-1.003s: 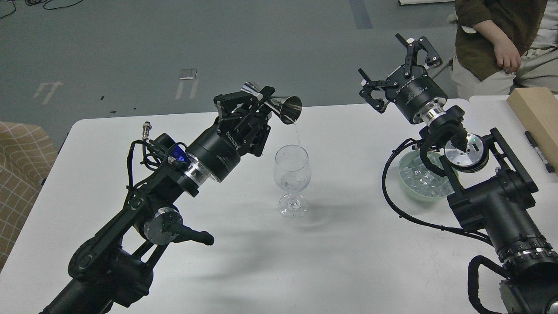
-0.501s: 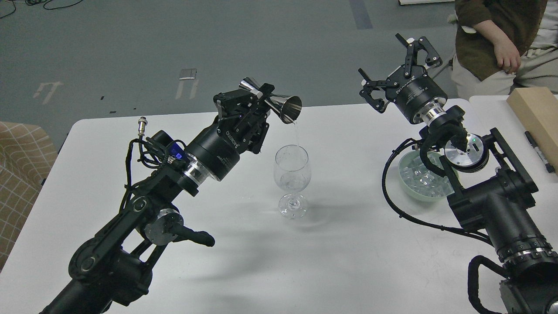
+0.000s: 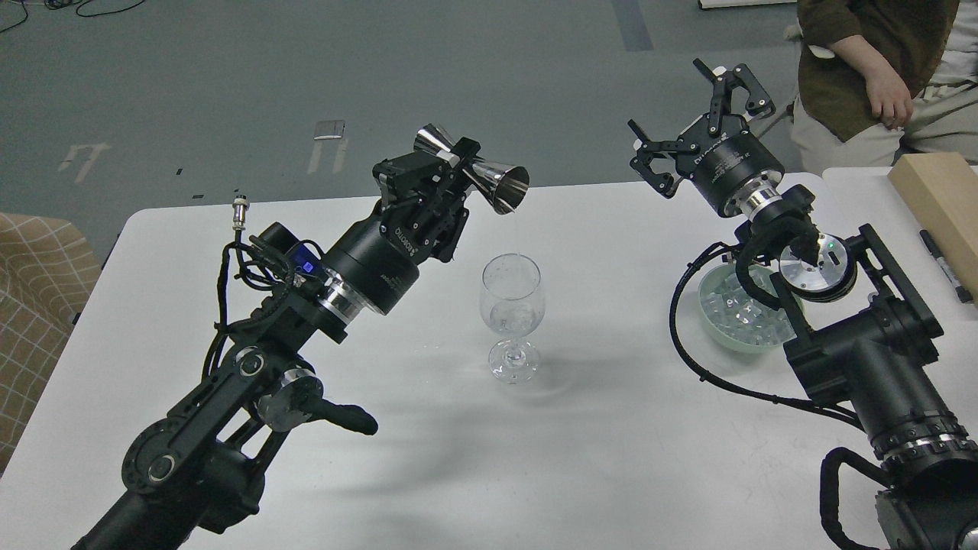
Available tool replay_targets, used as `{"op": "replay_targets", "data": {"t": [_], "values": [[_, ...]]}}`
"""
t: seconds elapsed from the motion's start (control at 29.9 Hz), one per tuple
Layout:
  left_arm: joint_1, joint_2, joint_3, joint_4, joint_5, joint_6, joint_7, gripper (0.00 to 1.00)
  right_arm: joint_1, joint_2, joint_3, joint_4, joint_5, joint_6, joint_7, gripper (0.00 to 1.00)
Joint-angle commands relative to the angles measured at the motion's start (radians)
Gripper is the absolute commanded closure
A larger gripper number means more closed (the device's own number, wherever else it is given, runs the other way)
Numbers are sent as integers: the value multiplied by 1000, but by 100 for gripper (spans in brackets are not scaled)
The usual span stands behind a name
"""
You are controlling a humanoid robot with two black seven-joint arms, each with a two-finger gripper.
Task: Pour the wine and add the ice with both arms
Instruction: 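Hold the jigger tipped over the wine glass with the left gripper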
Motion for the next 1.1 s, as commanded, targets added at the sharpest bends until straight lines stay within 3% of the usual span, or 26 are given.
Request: {"op": "replay_targets", "data": {"t": [0.0, 0.47, 1.07], "values": [[1, -2, 0, 0, 16, 0, -9, 100, 0, 0, 0, 0, 0, 0, 0, 0], [1, -4, 0, 2, 119, 5, -59, 100, 0, 0, -2, 0, 0, 0, 0, 0], [8, -13, 2, 2, 220, 9, -86, 100, 0, 0, 0, 0, 0, 0, 0, 0]]}}
